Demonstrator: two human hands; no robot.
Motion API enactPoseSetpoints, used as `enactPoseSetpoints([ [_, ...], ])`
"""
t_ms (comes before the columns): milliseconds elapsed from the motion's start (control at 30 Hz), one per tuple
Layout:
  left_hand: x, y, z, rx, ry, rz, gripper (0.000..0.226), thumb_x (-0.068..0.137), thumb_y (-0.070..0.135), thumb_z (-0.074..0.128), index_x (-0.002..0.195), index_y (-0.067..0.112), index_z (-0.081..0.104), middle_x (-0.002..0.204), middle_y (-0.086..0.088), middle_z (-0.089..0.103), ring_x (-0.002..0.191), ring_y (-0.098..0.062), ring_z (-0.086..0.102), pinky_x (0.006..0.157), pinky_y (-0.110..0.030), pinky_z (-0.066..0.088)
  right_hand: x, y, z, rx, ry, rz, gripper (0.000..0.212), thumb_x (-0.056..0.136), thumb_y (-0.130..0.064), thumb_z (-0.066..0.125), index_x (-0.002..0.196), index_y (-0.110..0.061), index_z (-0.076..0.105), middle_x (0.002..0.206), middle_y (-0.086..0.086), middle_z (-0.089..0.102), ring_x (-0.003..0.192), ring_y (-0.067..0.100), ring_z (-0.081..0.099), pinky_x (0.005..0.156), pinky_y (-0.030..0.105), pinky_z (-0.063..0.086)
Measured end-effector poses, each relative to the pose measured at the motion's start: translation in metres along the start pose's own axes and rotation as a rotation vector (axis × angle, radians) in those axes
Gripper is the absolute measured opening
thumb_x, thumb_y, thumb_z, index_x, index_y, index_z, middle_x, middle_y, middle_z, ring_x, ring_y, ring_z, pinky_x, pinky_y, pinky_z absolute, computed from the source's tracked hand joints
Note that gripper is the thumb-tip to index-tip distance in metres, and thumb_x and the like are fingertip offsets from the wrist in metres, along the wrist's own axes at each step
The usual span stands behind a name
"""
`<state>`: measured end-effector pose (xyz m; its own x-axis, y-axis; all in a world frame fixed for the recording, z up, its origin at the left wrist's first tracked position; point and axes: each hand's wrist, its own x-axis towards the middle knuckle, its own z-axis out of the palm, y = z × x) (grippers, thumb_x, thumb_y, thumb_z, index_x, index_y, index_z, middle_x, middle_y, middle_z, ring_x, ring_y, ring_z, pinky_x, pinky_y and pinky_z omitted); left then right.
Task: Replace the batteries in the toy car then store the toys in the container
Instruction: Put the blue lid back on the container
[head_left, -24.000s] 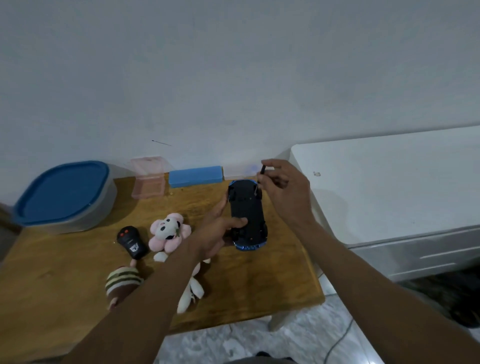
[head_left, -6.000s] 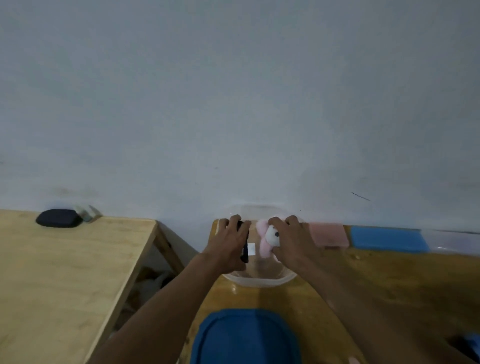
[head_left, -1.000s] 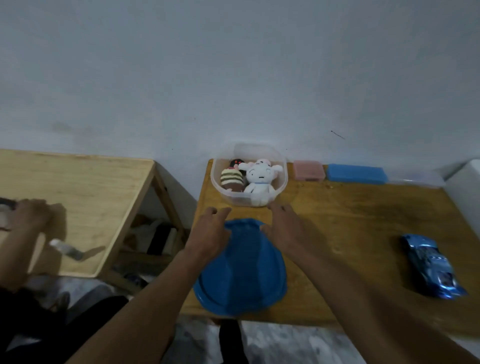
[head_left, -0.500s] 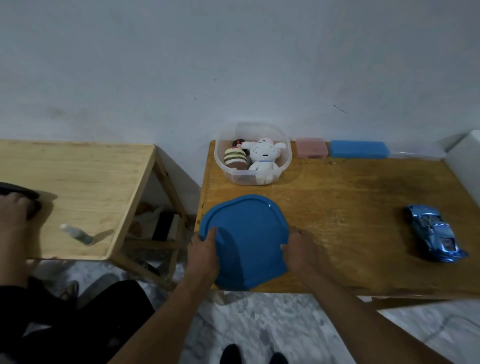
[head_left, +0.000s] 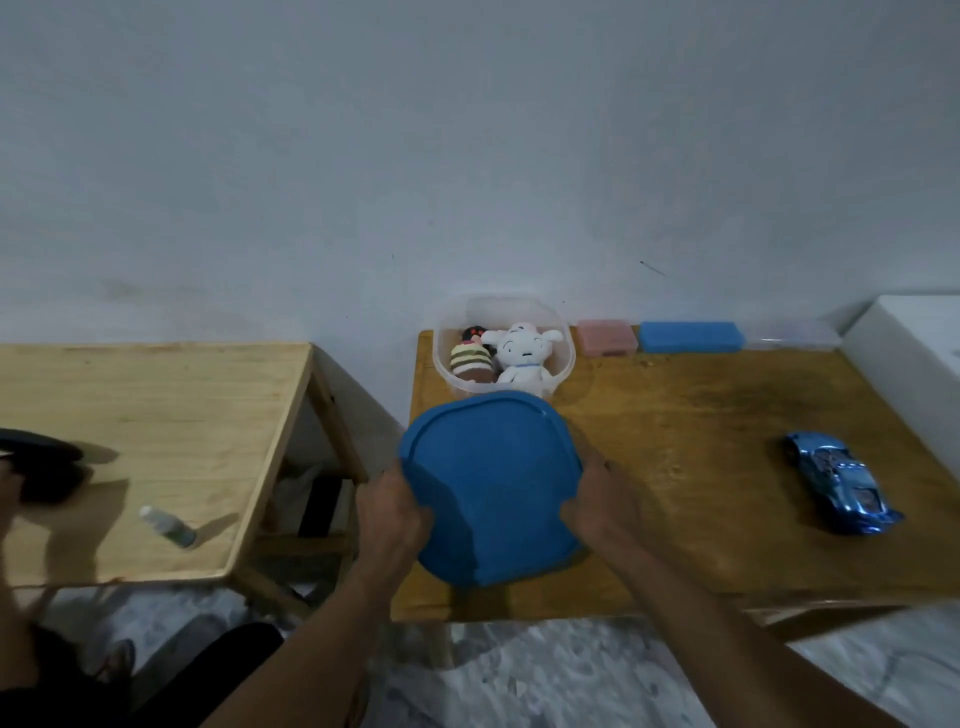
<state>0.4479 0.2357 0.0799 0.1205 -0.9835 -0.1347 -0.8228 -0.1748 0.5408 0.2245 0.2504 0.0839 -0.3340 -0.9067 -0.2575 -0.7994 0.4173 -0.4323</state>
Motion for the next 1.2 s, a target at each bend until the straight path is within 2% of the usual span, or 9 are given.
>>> enactPoseSetpoints([
  [133,0.012,0.021,-0.037,-0.175,0.070,0.069,0.029,0.081,-0.001,0.054,0.106,0.011,0.060,0.091,-0.004,0.067,0.086,-0.023,0.064,0.073,-0.043,0.059,0.005,-0.023,-0.025,0.035,0.089,-0.026,0.042,0.089,-0.016,0.057,0.129,-0.015,0.046,0.119,0.009,0.055,0.096,0.024,0.057,0.073,0.032,0.049],
  [233,0.030,0.037,-0.060,-0.226,0.050,0.074,0.039,0.085,-0.004,0.056,0.122,0.009,0.060,0.105,-0.008,0.069,0.088,-0.018,0.063,0.070,-0.024,0.055,0.016,-0.036,-0.044,0.076,0.108,-0.026,0.026,0.092,-0.014,0.055,0.117,-0.010,0.050,0.115,0.011,0.056,0.089,0.022,0.055,0.066,0.030,0.044],
  [300,0.043,0.046,-0.072,-0.250,0.047,0.066,0.033,0.087,-0.001,0.060,0.120,0.006,0.063,0.110,-0.010,0.069,0.085,-0.015,0.061,0.063,-0.017,0.048,0.025,-0.043,-0.055,0.086,0.119,-0.032,0.026,0.091,-0.013,0.055,0.115,-0.008,0.050,0.112,0.011,0.057,0.090,0.024,0.057,0.064,0.031,0.044],
  [400,0.064,0.055,-0.076,-0.294,0.033,0.089,0.030,0.084,0.000,0.064,0.113,0.004,0.067,0.112,-0.011,0.070,0.093,-0.021,0.065,0.072,-0.028,0.056,0.041,-0.048,-0.070,0.115,0.145,-0.100,0.028,0.087,-0.009,0.053,0.115,-0.012,0.051,0.107,0.007,0.060,0.088,0.025,0.058,0.060,0.028,0.040],
  [533,0.090,0.072,-0.073,-0.286,-0.036,0.082,0.046,0.083,-0.003,0.064,0.128,0.004,0.058,0.124,-0.011,0.065,0.108,-0.029,0.063,0.091,-0.042,0.056,0.073,-0.049,-0.081,0.115,0.182,-0.202,0.031,0.085,-0.005,0.046,0.111,-0.019,0.053,0.095,0.003,0.063,0.075,0.019,0.055,0.050,0.026,0.039],
  [700,0.128,0.089,-0.057,-0.286,-0.072,0.035,0.066,0.087,0.002,0.067,0.146,0.005,0.038,0.141,-0.010,0.053,0.125,-0.030,0.054,0.103,-0.042,0.046,0.128,-0.047,-0.090,0.141,0.095,-0.226,0.037,0.082,0.000,0.045,0.112,-0.019,0.054,0.090,0.002,0.065,0.076,0.020,0.061,0.069,0.041,0.058],
  [900,0.181,0.083,-0.037,-0.287,-0.209,-0.041,0.085,0.079,0.009,0.079,0.150,0.014,0.033,0.146,-0.005,0.049,0.123,-0.028,0.056,0.104,-0.046,0.048,0.183,-0.045,-0.091,0.160,-0.088,-0.214,0.045,0.091,-0.007,0.049,0.134,-0.019,0.046,0.112,0.005,0.063,0.094,0.020,0.060,0.078,0.030,0.053],
  [1100,0.214,0.077,-0.019,-0.267,-0.251,-0.090,0.075,0.079,0.006,0.078,0.145,0.006,0.042,0.149,-0.003,0.045,0.127,-0.027,0.052,0.105,-0.042,0.047,0.208,-0.048,-0.082,0.094,-0.132,-0.209,0.047,0.093,-0.010,0.048,0.139,-0.021,0.041,0.115,0.002,0.063,0.082,0.012,0.052,0.048,0.010,0.032],
  [1200,0.228,0.075,-0.017,-0.250,-0.259,-0.099,0.074,0.079,0.004,0.077,0.145,0.005,0.043,0.149,-0.003,0.045,0.130,-0.027,0.050,0.106,-0.041,0.045,0.215,-0.052,-0.076,0.072,-0.120,-0.205,0.043,0.092,-0.008,0.048,0.134,-0.019,0.044,0.111,0.001,0.063,0.078,0.009,0.049,0.045,0.009,0.029],
])
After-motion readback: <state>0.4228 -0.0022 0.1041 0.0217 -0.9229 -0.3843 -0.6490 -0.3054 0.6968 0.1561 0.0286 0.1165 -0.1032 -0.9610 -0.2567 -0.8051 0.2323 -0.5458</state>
